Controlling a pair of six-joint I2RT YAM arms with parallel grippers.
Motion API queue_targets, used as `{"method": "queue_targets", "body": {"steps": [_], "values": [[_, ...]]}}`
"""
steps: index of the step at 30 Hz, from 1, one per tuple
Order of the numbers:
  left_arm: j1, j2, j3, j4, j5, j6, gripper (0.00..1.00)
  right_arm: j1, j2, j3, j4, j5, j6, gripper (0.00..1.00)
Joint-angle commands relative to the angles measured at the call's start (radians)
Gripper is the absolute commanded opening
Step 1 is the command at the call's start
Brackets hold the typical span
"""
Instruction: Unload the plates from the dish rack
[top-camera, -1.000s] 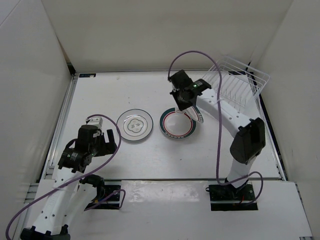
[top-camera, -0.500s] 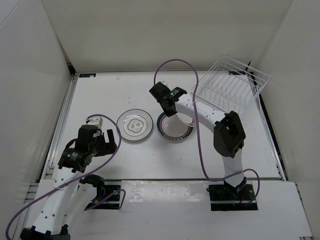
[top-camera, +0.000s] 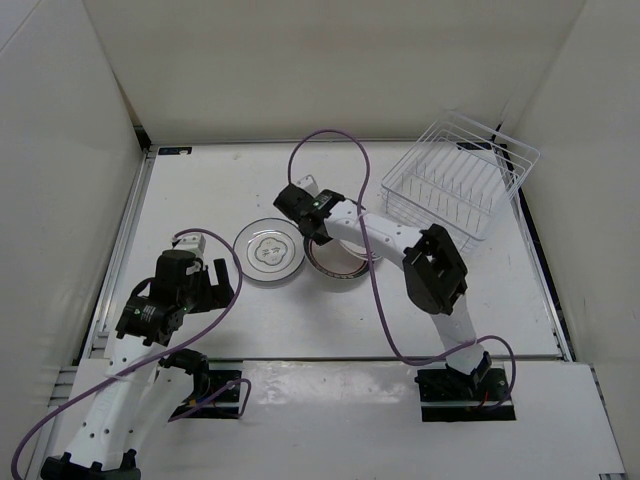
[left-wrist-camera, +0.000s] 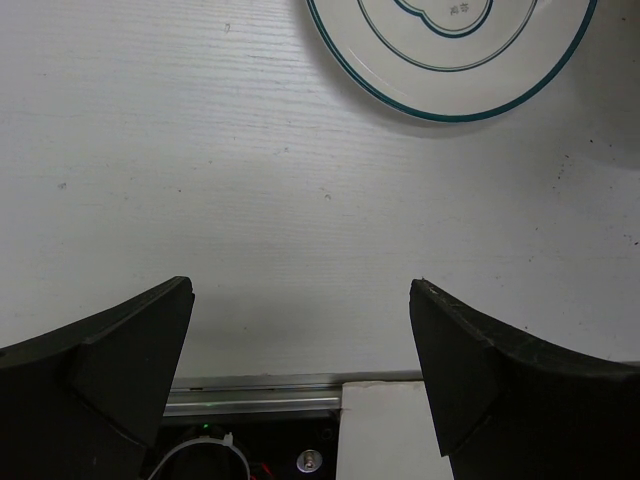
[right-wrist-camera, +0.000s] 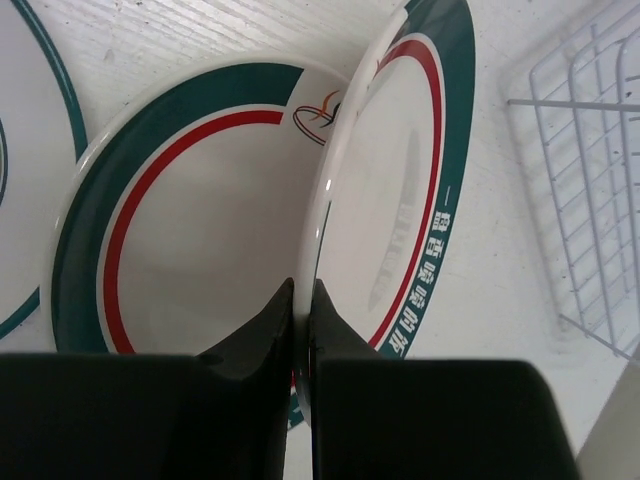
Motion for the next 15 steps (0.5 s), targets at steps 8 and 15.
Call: {"method": "queue_targets", "body": {"steps": [8,15], "values": [[-0.003,-0.008,0.0,0.021,0.019,0.0,1.0,0.078,0.0,0.157,-0.077,0.269,-0.136,0.0],[-0.003,-0.01,0.001,0.015,0.02,0.002,1.0,0.15,0.047,0.107,-0.122,0.324,-0.141,0.0]]}}
